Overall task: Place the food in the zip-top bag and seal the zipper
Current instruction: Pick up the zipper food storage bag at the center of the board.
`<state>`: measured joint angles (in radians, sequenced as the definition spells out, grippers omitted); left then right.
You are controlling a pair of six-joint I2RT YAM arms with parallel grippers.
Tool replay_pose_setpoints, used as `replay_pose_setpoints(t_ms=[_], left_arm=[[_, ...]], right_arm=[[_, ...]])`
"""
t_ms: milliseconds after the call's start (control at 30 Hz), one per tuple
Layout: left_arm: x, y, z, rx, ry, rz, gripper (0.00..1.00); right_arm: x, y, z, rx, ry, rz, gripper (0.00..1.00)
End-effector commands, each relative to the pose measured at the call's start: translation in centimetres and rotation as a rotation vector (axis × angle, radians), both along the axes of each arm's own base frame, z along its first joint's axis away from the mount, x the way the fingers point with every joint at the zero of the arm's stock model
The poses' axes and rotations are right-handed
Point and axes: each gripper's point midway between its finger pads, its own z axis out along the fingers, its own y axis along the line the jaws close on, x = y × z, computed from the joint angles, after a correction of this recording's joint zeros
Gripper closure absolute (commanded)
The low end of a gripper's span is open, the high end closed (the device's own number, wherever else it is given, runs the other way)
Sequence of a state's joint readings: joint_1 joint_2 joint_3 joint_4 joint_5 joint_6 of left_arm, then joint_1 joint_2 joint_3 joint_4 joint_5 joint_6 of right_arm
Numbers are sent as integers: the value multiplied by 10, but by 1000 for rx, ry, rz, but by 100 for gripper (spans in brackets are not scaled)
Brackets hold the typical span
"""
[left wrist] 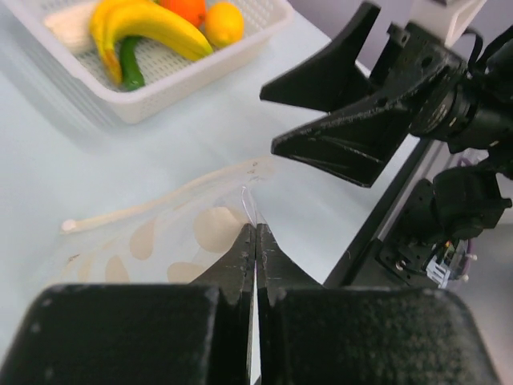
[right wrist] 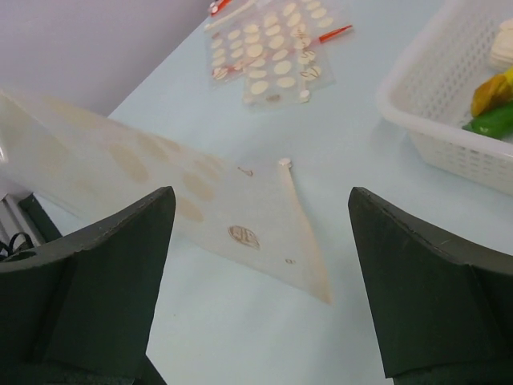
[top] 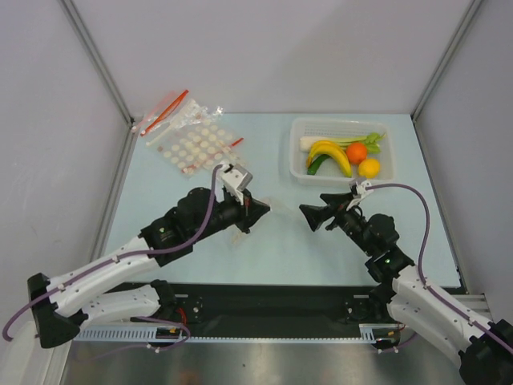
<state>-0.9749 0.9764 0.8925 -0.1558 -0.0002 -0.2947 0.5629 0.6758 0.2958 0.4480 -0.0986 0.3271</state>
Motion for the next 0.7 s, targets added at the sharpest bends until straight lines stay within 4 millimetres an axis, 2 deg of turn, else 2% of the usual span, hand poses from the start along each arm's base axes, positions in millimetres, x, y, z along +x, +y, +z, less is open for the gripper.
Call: replay_pose_setpoints(t_ms=[0,100,200,533,667], left_arm=[[7,21,40,-111,-109,99,100],[4,34,52,-161,-141,126,100],[-3,41,63,-207,-164,116,99],[-26,43,83,-286,-172,21,98],[-36,42,89,-310,-169,-26,98]], right_arm=[[-13,15,39,45,-159,118,7],[-30,26,45,51,-226,225,11],[-36,29,47,40,-276,245,13],[-50,38,50,19,-344,299,16],[-61,50,49,2,-372,378,30]])
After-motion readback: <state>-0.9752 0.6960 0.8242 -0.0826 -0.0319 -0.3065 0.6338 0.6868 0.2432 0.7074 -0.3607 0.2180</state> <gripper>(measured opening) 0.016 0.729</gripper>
